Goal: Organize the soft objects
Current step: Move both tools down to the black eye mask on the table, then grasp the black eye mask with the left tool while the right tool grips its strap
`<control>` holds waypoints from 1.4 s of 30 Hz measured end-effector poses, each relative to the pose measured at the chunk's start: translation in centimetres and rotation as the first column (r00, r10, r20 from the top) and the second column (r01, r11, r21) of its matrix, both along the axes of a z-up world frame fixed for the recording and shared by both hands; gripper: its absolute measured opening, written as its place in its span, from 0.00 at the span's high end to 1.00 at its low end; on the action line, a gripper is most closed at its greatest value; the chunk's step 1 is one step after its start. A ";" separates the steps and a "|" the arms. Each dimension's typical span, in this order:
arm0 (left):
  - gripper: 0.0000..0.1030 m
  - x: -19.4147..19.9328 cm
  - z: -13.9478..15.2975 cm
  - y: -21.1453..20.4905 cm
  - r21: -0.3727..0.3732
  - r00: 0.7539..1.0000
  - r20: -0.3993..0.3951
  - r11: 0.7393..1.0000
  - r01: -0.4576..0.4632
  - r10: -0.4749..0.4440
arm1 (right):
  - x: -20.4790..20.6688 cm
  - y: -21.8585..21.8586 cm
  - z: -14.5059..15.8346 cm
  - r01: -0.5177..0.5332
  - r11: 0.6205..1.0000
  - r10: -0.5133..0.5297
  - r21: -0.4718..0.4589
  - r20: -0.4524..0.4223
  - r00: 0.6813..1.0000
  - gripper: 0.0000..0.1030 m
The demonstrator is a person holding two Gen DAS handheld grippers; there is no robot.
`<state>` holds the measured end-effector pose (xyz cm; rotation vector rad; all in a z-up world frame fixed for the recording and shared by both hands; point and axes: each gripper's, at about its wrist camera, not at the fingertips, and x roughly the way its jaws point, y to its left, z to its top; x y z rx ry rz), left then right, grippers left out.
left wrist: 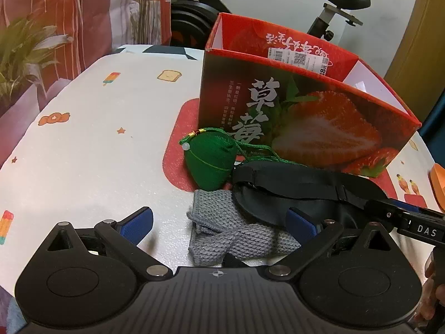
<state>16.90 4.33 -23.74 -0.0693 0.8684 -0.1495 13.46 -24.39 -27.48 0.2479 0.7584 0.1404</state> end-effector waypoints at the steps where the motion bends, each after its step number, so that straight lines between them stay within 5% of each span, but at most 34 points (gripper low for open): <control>1: 0.01 0.0 0.0 0.0 -0.001 1.000 -0.001 1.000 0.000 0.000 | 0.0 0.0 0.0 0.002 1.000 -0.002 0.008 -0.002 1.000 0.36; 5: 0.01 0.0 0.0 0.1 -0.006 1.000 0.001 1.000 -0.001 0.001 | -0.1 -0.5 0.1 0.018 0.998 -0.018 0.054 -0.001 1.000 0.45; 10: 0.16 0.0 0.1 0.0 -0.031 1.000 0.005 0.999 0.018 -0.018 | 0.0 -0.6 0.2 0.034 0.999 -0.034 0.034 0.006 0.999 0.82; 17: 0.37 0.1 0.2 0.3 -0.080 1.000 0.011 0.997 0.021 -0.020 | -0.1 -0.6 0.0 0.032 0.999 -0.032 0.007 0.009 0.999 0.87; 21: 0.64 0.8 0.6 0.5 -0.136 0.999 0.020 0.990 0.046 -0.043 | 0.0 -0.5 -0.2 0.024 1.000 -0.024 -0.005 0.009 1.000 0.87; 25: 0.65 2.4 0.4 0.5 -0.181 0.999 -0.006 0.983 0.029 -0.031 | 0.0 -0.4 -0.3 0.019 1.000 -0.019 -0.014 0.008 1.000 0.87; 32: 0.63 4.4 -1.1 -0.3 -0.115 0.999 -0.034 0.993 0.018 -0.022 | 0.1 -0.5 -0.4 0.018 1.000 -0.018 -0.011 0.008 1.000 0.87; 37: 0.48 4.9 -1.7 -0.7 -0.120 0.998 -0.044 0.991 0.049 -0.055 | 0.2 -0.5 -0.6 0.017 1.000 -0.017 -0.009 0.007 1.000 0.87; 42: 0.43 5.4 -2.5 -1.1 -0.170 0.996 -0.065 0.984 0.045 -0.057 | 0.2 -0.6 -0.6 0.016 1.000 -0.016 -0.006 0.009 1.000 0.87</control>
